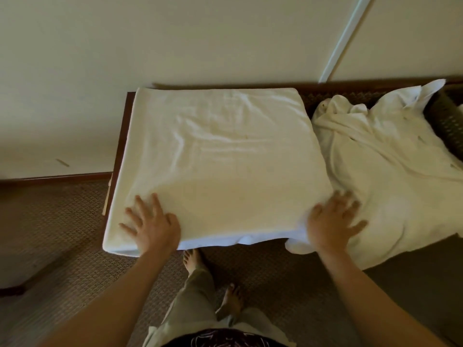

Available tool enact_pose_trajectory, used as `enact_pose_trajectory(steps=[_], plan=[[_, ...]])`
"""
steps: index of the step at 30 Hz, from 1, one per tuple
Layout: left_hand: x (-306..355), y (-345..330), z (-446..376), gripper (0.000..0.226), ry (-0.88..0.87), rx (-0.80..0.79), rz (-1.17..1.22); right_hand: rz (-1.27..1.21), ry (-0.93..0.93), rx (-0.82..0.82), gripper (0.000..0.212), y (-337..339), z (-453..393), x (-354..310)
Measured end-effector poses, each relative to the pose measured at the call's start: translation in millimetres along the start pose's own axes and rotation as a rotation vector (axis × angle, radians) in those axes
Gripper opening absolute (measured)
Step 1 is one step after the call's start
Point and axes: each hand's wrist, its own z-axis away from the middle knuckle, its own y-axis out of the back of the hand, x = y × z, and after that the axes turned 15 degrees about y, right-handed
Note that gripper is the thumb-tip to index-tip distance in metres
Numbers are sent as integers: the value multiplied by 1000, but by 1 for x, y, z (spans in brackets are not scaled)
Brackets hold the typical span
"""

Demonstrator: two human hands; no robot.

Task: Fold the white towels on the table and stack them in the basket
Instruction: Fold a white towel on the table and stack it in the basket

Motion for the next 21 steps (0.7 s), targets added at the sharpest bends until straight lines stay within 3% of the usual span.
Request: enact_pose_trajectory(steps=[3, 5, 9, 14, 17, 19, 21], plan=[[47, -15, 46, 69, -424, -29, -69, 65, 491, -106, 69, -27, 29, -73], [63, -26, 58, 64, -593, -60, -156, 62, 663, -208, 65, -43, 43, -101], [38, -19, 9, 63, -364, -1, -163, 120, 612, -230, 60, -40, 24, -73], [-25, 13, -40, 68, -16, 9, -56, 39, 152, -200, 61, -7, -11, 5], [-8, 22, -42, 69, 242, 1, 84, -48, -58, -148, 64, -2, -14, -23], [29, 17, -28, 69, 85, 41, 95, -22, 136, -136, 65, -14, -8, -71], [70, -1, -7, 66, -287, 2, 27, 8, 478, -198, 68, -36, 5, -124]])
